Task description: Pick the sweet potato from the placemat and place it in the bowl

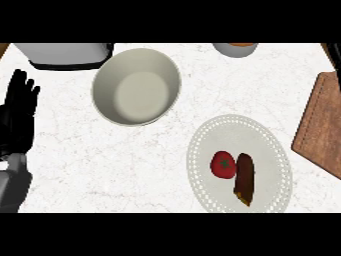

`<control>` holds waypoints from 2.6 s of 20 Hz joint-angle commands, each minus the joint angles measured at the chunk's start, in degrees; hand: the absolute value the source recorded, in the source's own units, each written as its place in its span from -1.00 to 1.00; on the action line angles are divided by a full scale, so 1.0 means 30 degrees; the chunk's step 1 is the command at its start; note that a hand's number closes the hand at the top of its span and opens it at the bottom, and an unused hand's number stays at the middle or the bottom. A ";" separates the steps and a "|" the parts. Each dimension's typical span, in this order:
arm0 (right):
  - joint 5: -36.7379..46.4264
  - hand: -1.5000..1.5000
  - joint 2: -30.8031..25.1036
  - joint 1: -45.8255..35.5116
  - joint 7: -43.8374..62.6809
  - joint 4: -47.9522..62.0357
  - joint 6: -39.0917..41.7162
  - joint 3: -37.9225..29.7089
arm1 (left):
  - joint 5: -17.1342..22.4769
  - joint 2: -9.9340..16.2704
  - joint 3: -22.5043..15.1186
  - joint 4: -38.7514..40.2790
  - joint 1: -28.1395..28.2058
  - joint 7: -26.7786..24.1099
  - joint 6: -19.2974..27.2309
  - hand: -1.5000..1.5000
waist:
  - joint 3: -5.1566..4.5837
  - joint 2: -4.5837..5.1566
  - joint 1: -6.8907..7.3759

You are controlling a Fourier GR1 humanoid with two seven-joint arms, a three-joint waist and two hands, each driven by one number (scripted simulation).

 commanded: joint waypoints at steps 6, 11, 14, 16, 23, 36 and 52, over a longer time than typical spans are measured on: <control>0.0699 -1.00 0.6391 0.1823 0.4271 0.1482 -0.0831 0.8128 | -0.0705 0.1390 -0.0252 -0.0961 -0.1174 -0.1855 -0.1892 0.00 | -0.0168 -0.0288 0.1322; 1.0887 -1.00 0.4931 0.5433 0.2861 -0.0235 -0.8247 0.8993 | -0.0165 0.1313 0.0288 -0.0363 -0.0006 -0.2015 -0.2154 0.00 | -0.0183 -0.0674 -0.0228; 1.4500 -1.00 0.5748 0.7804 0.3717 -0.1299 -1.0093 1.2422 | 0.0339 0.1605 0.0856 -0.0176 0.0052 -0.2157 -0.2734 0.00 | -0.0168 -0.0656 -0.0147; 1.7097 -1.00 0.5698 0.8316 0.5537 -0.1780 -1.0680 1.3730 | 0.0681 0.2057 0.1192 -0.0237 -0.0005 -0.2159 -0.3425 0.00 | -0.0166 -0.0611 -0.0027; 2.3125 -1.00 0.3602 0.8853 1.4428 -0.7448 -0.5341 1.4102 | 0.0444 0.1916 0.1068 -0.0352 0.0605 -0.2287 -0.3510 0.00 | -0.0235 -0.0691 -0.0287; 2.0445 -1.00 0.3145 0.8587 2.4812 -1.2575 1.0528 1.5548 | 0.0421 0.1210 0.0925 -0.0098 0.0140 -0.2833 -0.3737 0.00 | -0.0202 -0.0405 0.0384; 2.0196 -1.00 0.5625 0.8314 2.2767 -0.8731 1.2307 1.1906 | -0.0035 0.1275 0.1580 -0.0289 -0.0600 -0.1661 -0.4175 0.00 | -0.0111 -0.0429 0.0395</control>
